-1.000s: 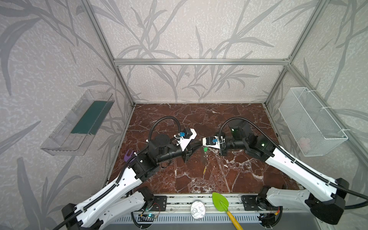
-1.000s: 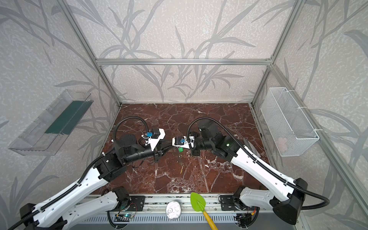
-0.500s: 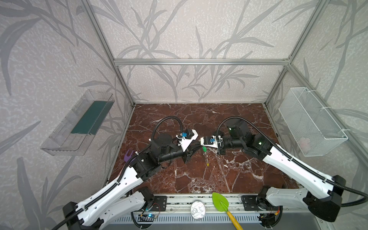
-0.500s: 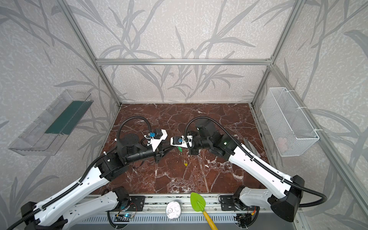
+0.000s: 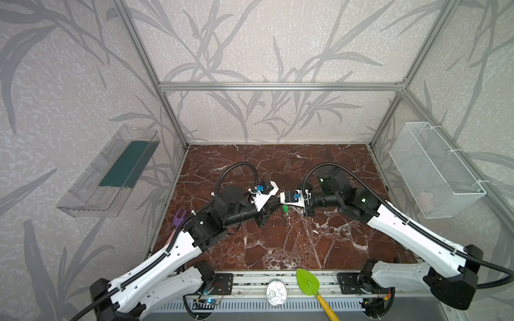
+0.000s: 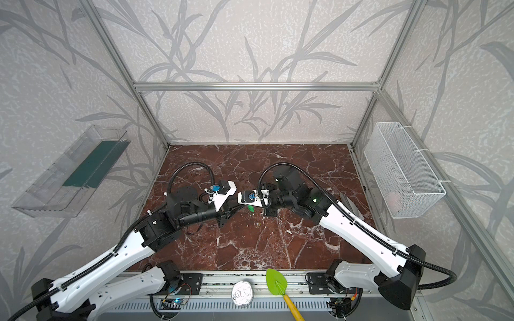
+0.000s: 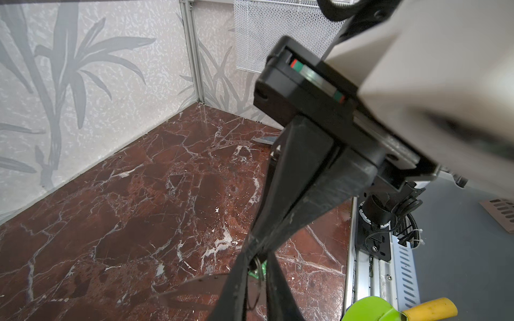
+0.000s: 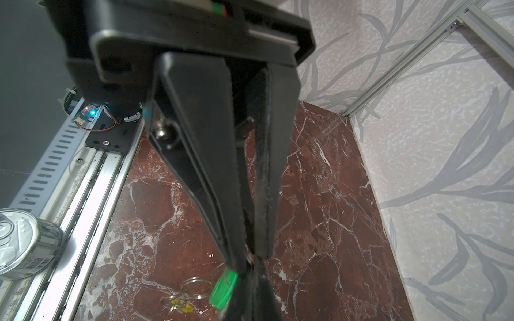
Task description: Put the keys on the keyring
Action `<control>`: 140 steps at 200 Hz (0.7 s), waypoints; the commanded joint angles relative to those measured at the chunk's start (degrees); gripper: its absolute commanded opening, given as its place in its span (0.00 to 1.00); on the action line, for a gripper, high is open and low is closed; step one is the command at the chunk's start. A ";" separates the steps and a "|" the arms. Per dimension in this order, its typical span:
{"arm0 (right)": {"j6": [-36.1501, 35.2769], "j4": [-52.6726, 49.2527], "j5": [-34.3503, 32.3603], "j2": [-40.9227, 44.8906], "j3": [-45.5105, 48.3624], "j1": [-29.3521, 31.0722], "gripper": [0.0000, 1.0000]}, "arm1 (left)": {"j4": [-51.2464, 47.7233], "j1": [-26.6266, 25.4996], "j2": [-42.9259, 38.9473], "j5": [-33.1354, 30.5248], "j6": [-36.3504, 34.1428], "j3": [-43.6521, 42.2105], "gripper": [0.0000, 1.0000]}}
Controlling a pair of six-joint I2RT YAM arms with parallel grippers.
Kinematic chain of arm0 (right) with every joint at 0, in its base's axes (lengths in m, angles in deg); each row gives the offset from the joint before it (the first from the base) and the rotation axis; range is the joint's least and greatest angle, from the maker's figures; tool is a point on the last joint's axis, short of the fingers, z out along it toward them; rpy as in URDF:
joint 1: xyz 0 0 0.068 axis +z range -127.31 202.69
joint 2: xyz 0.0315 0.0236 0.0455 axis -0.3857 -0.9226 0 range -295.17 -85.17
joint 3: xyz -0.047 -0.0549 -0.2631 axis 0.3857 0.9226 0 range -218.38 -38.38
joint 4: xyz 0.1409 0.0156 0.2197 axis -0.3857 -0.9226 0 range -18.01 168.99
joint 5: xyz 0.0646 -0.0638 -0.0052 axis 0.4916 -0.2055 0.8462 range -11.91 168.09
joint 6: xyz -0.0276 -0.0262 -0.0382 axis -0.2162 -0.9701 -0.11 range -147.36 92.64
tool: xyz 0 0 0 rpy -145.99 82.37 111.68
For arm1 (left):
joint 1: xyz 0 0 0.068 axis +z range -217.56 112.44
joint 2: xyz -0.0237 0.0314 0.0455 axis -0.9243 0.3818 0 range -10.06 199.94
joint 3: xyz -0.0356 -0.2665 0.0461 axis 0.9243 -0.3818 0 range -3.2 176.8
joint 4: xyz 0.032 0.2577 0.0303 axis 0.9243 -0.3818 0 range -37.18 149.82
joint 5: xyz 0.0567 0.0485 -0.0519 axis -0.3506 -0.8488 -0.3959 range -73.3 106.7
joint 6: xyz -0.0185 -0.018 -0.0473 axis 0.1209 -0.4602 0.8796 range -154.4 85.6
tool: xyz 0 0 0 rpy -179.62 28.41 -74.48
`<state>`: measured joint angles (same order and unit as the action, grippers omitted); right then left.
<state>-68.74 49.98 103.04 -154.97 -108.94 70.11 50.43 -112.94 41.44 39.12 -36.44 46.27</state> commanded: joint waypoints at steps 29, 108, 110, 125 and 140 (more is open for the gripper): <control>0.78 1.91 2.15 1.94 -1.25 0.48 0.00 | -1.81 -0.33 0.88 -2.91 -1.25 2.31 0.13; 8.75 8.41 0.26 5.56 2.19 0.48 0.00 | 4.62 -0.24 -0.35 -5.53 -2.35 -1.35 0.00; 9.14 8.50 0.05 5.66 2.36 0.46 0.00 | 5.16 -0.23 -0.46 -5.54 -2.39 -1.65 0.00; 13.47 12.06 -3.10 7.00 4.54 0.48 0.09 | 8.81 -0.23 -1.38 -5.83 -2.66 -3.29 0.00; 17.20 15.01 -5.17 8.46 7.10 0.48 0.20 | 11.62 -0.23 -1.87 -5.99 -2.55 -4.45 0.00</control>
<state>-59.45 58.52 101.59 -148.78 -105.09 70.28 54.06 -113.25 41.14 34.18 -37.99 43.45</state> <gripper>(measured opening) 0.147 0.049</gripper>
